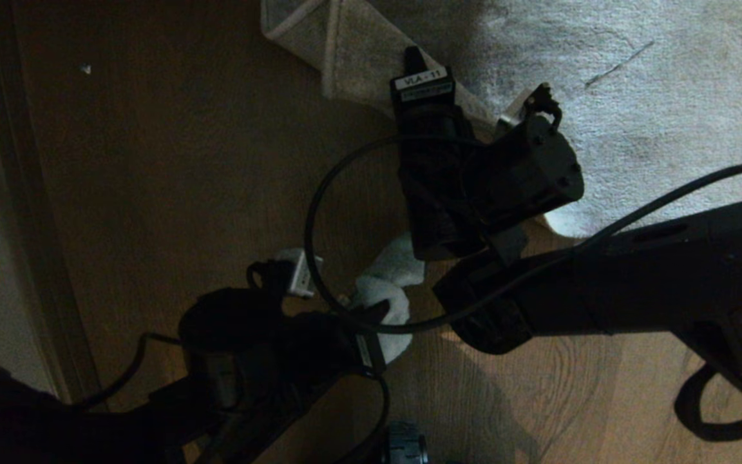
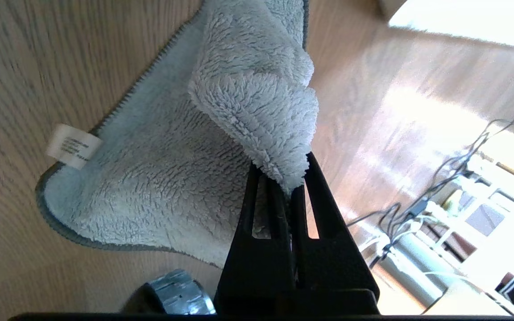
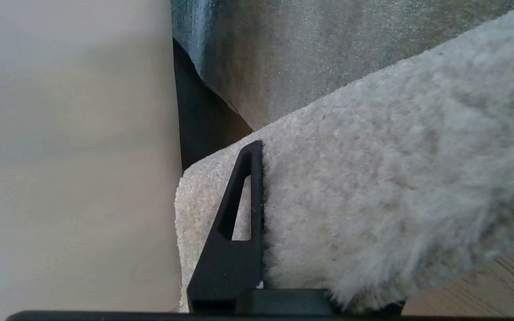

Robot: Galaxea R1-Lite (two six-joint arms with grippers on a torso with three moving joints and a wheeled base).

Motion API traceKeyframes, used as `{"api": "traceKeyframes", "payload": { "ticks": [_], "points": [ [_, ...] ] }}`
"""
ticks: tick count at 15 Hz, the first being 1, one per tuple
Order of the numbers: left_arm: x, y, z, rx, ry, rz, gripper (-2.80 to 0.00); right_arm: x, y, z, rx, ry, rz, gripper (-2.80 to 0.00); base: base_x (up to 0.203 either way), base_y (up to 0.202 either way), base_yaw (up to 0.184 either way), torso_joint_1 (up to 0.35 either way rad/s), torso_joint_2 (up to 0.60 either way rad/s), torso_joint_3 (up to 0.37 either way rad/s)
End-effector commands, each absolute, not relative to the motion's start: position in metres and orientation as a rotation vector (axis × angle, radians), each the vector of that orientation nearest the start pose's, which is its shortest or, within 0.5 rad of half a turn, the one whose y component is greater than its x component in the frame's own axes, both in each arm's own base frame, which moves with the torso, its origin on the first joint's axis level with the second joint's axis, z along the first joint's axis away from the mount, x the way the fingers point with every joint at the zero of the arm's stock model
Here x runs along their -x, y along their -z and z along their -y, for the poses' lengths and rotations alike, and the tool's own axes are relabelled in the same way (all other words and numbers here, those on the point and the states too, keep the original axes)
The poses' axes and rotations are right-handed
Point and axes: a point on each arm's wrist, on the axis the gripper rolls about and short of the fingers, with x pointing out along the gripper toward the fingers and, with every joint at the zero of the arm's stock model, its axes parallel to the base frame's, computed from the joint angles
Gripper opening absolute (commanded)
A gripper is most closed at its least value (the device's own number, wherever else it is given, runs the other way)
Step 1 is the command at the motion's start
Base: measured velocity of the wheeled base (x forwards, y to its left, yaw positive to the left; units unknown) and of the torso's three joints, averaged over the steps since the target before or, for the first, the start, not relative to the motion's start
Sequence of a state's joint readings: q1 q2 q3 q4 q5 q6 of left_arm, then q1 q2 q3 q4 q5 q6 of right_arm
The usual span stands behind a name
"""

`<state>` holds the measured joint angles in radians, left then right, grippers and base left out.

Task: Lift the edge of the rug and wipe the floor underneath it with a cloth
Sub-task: Wipe the floor under the carpet with a rag

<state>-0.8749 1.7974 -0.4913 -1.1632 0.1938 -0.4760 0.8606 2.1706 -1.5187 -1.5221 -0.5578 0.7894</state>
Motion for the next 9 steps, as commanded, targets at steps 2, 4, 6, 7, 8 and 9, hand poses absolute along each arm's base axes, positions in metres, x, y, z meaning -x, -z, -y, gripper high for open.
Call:
{"api": "traceKeyframes", "payload": {
  "ticks": [2,4,6,7,8,9],
  "points": [
    [-0.200,-0.119,0.228,0.378,0.619,-0.298,-2.80,-0.279,-0.280,-0.306,-1.354,-0.562,0.574,-2.80,0.000,0.000,0.000,0.000,0.00,0.000],
    [-0.211,-0.124,0.232,0.393,0.608,-0.264,-2.80,-0.279,-0.280,-0.306,-1.354,-0.561,0.574,-2.80,0.000,0.000,0.000,0.000,0.00,0.000],
    [-0.226,-0.131,0.233,0.412,0.587,-0.226,-2.80,-0.279,-0.280,-0.306,-1.354,-0.560,0.574,-2.80,0.000,0.000,0.000,0.000,0.00,0.000],
    [-0.234,-0.135,0.232,0.423,0.573,-0.203,-2.80,-0.279,-0.280,-0.306,-1.354,-0.560,0.574,-2.80,0.000,0.000,0.000,0.000,0.00,0.000],
    [-0.241,-0.138,0.229,0.432,0.558,-0.185,-2.80,-0.279,-0.280,-0.306,-1.354,-0.560,0.574,-2.80,0.000,0.000,0.000,0.000,0.00,0.000],
    [-0.246,-0.141,0.226,0.439,0.543,-0.170,-2.80,-0.279,-0.280,-0.306,-1.354,-0.560,0.574,-2.80,0.000,0.000,0.000,0.000,0.00,0.000]
  ]
}}
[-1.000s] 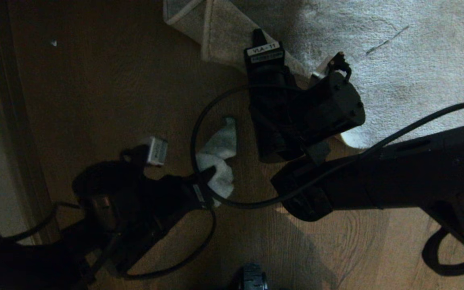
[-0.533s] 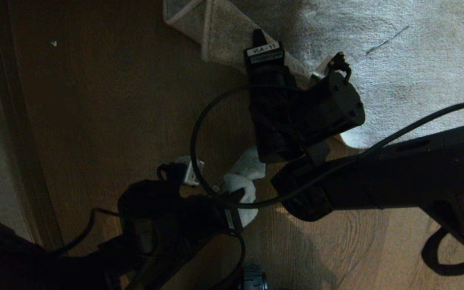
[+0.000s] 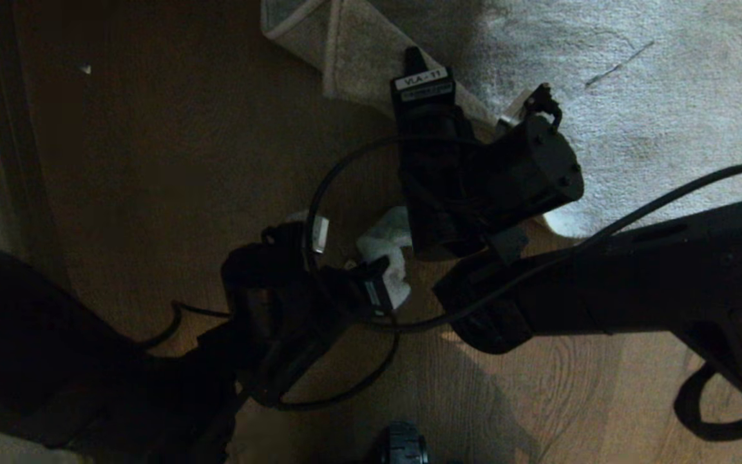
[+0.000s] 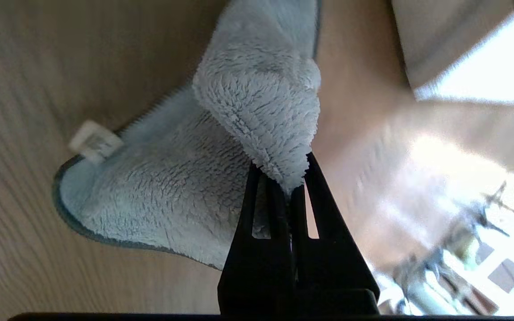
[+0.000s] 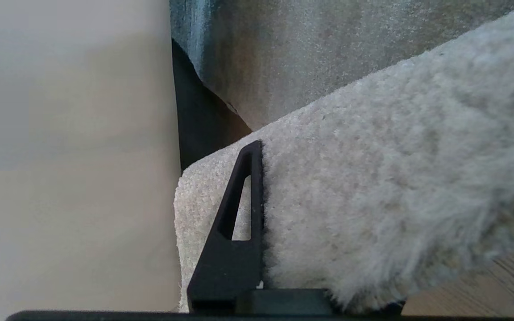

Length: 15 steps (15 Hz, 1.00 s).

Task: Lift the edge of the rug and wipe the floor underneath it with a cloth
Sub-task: Wipe the floor under the carpet with a rag

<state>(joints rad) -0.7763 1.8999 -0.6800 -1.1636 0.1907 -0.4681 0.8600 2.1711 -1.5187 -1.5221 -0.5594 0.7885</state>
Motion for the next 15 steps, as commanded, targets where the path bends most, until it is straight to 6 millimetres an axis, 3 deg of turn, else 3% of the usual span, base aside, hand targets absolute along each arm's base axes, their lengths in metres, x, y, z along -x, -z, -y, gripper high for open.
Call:
{"api": "traceKeyframes", "payload": {
  "ticks": [1,8,15],
  "points": [
    [-0.252,-0.142,0.221,0.442,0.523,-0.161,-2.80,-0.279,-0.280,-0.307,-1.353,-0.560,0.572,-2.80,0.000,0.000,0.000,0.000,0.00,0.000],
    [-0.268,-0.164,0.192,0.426,0.444,-0.062,-2.80,-0.280,-0.281,-0.307,-1.358,-0.562,0.578,-2.80,0.000,0.000,0.000,0.000,0.00,0.000],
    [-0.268,-0.195,0.154,0.435,0.374,0.047,-2.80,-0.280,-0.280,-0.308,-1.357,-0.563,0.575,-2.80,0.000,0.000,0.000,0.000,0.00,0.000]
  ]
}}
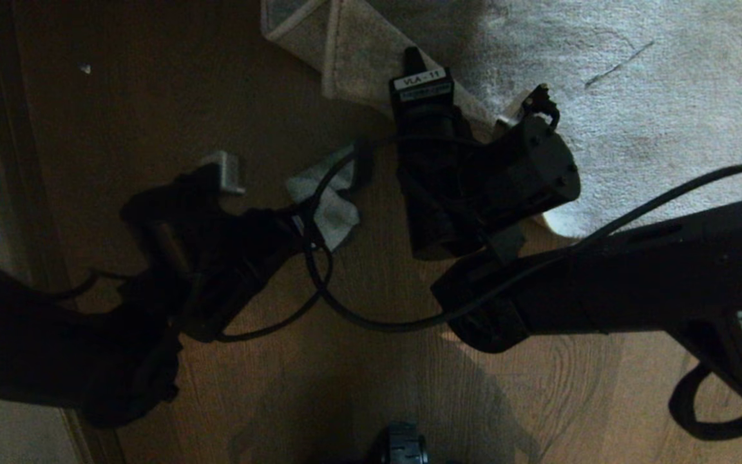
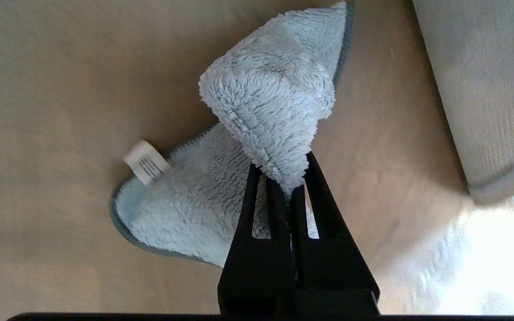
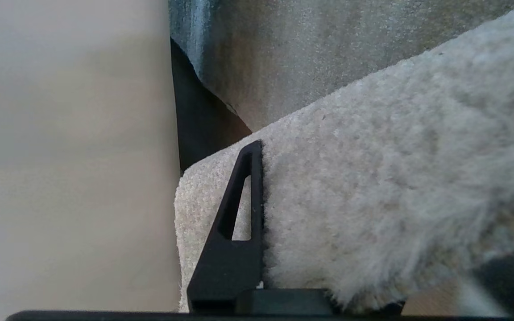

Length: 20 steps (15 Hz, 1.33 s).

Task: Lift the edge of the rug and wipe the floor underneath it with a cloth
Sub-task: Wipe the floor under the carpet with a rag

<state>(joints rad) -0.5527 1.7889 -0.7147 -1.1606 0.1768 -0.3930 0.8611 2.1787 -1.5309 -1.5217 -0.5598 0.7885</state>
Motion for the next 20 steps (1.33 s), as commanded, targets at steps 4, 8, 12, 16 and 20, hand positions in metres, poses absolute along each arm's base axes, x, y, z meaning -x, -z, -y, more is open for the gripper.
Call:
{"api": "traceKeyframes", "payload": {
  "ticks": [4,8,12,16,20],
  "points": [
    [-0.253,-0.199,0.131,0.432,0.333,0.057,-2.80,-0.280,-0.280,-0.308,-1.357,-0.562,0.577,-2.80,0.000,0.000,0.000,0.000,0.00,0.000],
    [-0.223,-0.181,0.115,0.405,0.321,-0.018,-2.80,-0.280,-0.280,-0.308,-1.356,-0.562,0.577,-2.80,0.000,0.000,0.000,0.000,0.00,0.000],
    [-0.189,-0.154,0.130,0.365,0.425,-0.147,-2.80,-0.280,-0.280,-0.308,-1.355,-0.562,0.575,-2.80,0.000,0.000,0.000,0.000,0.00,0.000],
    [-0.179,-0.132,0.162,0.328,0.535,-0.259,-2.80,-0.279,-0.280,-0.308,-1.354,-0.563,0.575,-2.80,0.000,0.000,0.000,0.000,0.00,0.000],
    [-0.195,-0.128,0.201,0.326,0.598,-0.262,-2.80,-0.280,-0.279,-0.308,-1.353,-0.561,0.575,-2.80,0.000,0.000,0.000,0.000,0.00,0.000]
  ]
}}
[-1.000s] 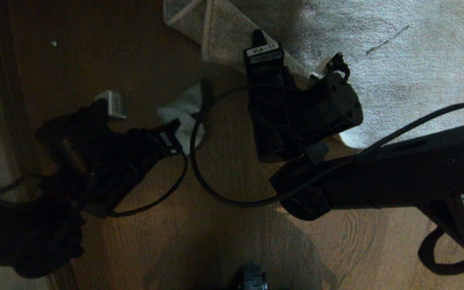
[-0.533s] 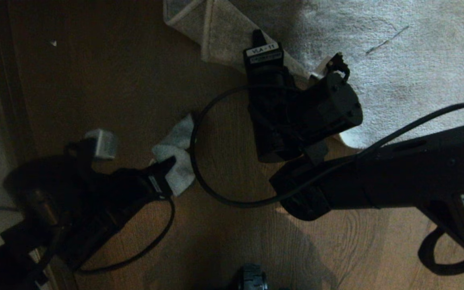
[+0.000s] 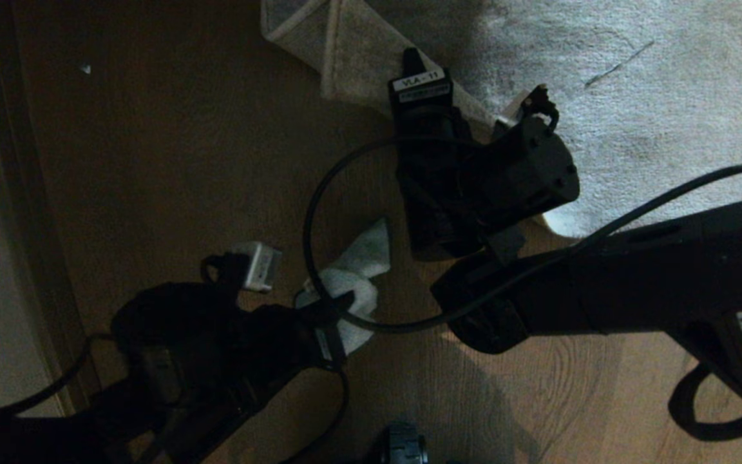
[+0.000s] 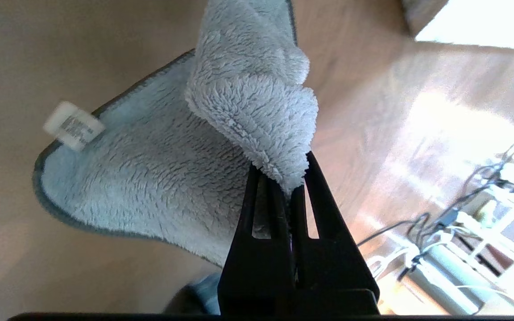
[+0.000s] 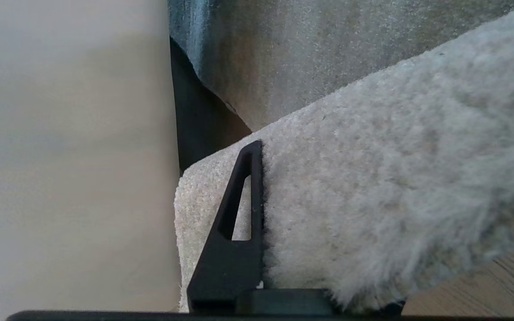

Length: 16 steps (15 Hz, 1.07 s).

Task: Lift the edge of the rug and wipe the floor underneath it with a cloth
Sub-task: Wipe the floor under the carpet with a rag

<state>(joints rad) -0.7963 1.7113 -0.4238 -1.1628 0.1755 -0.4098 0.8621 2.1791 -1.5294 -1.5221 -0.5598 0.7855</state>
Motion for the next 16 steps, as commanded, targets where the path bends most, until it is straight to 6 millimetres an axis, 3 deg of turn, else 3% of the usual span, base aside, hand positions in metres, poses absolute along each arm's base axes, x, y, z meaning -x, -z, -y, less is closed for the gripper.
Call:
{"api": "traceKeyframes", "payload": {
  "ticks": [1,4,7,11,16],
  "points": [
    [-0.201,-0.126,0.209,0.326,0.603,-0.261,-2.80,-0.280,-0.279,-0.308,-1.353,-0.561,0.575,-2.80,0.000,0.000,0.000,0.000,0.00,0.000],
    [-0.218,-0.127,0.228,0.341,0.609,-0.233,-2.80,-0.280,-0.279,-0.308,-1.352,-0.561,0.574,-2.80,0.000,0.000,0.000,0.000,0.00,0.000],
    [-0.232,-0.140,0.230,0.369,0.594,-0.173,-2.80,-0.281,-0.278,-0.309,-1.351,-0.560,0.572,-2.80,0.000,0.000,0.000,0.000,0.00,0.000],
    [-0.244,-0.159,0.212,0.437,0.561,-0.018,-2.80,-0.281,-0.278,-0.309,-1.352,-0.559,0.572,-2.80,0.000,0.000,0.000,0.000,0.00,0.000],
    [-0.237,-0.175,0.178,0.450,0.499,0.030,-2.80,-0.280,-0.277,-0.310,-1.348,-0.559,0.570,-2.80,0.000,0.000,0.000,0.000,0.00,0.000]
  ]
}}
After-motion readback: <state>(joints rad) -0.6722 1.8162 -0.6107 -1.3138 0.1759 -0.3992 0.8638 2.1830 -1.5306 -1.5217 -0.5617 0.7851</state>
